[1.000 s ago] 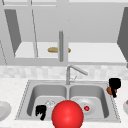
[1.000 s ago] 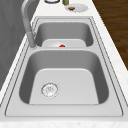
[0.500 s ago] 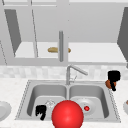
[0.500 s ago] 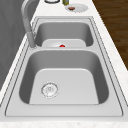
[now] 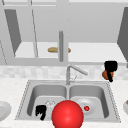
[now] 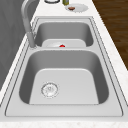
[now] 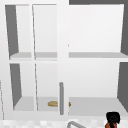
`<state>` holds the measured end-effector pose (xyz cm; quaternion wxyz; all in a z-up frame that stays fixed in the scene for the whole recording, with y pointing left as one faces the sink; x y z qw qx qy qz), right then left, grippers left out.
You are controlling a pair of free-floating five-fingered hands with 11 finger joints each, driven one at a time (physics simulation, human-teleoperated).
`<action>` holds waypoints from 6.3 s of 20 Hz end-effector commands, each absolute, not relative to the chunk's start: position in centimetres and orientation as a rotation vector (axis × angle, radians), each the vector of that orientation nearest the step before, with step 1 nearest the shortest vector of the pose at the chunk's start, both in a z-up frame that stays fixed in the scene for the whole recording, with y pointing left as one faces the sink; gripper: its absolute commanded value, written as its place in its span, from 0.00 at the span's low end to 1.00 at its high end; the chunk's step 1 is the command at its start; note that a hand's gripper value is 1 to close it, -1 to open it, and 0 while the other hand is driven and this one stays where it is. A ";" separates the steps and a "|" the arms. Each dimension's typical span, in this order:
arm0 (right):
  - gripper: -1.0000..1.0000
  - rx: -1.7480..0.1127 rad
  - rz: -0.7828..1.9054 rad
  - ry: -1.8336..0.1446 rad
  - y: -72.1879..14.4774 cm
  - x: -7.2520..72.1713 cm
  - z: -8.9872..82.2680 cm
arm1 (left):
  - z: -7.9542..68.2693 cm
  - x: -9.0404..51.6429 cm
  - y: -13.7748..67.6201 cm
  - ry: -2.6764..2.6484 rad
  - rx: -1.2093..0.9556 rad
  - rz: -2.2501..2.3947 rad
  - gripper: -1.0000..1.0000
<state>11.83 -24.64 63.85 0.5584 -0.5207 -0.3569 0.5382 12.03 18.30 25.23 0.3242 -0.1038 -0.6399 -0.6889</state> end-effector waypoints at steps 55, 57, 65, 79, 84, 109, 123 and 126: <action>1.00 -1.230 1.291 -0.803 -11.6 51.1 57.0 | 25.2 12.0 18.3 -1.679 -0.272 -1.807 0.50; 1.00 -1.155 1.335 -0.742 -11.7 52.5 57.8 | 25.2 12.0 18.3 -1.679 -0.272 -1.807 0.50; 1.00 -0.880 1.465 -0.568 -13.3 56.0 59.9 | 25.2 12.0 18.3 -1.679 -0.272 -1.807 0.50; 0.00 -0.968 1.386 -0.707 -14.0 50.3 63.3 | 25.2 12.0 18.3 -1.679 -0.272 -1.807 0.50; 0.00 -0.938 1.402 -0.685 -15.0 50.9 65.6 | 25.2 12.0 18.3 -1.679 -0.272 -1.807 0.50; 0.00 -1.017 1.331 -0.896 -23.5 38.5 67.9 | 25.2 12.0 18.3 -1.679 -0.272 -1.807 0.50; 0.00 -1.034 1.325 -0.883 -24.1 27.1 65.4 | 25.2 12.0 18.3 -1.679 -0.272 -1.807 0.50; 0.00 -1.036 1.331 -0.869 -24.2 24.7 64.6 | 25.2 12.0 18.3 -1.679 -0.272 -1.807 0.50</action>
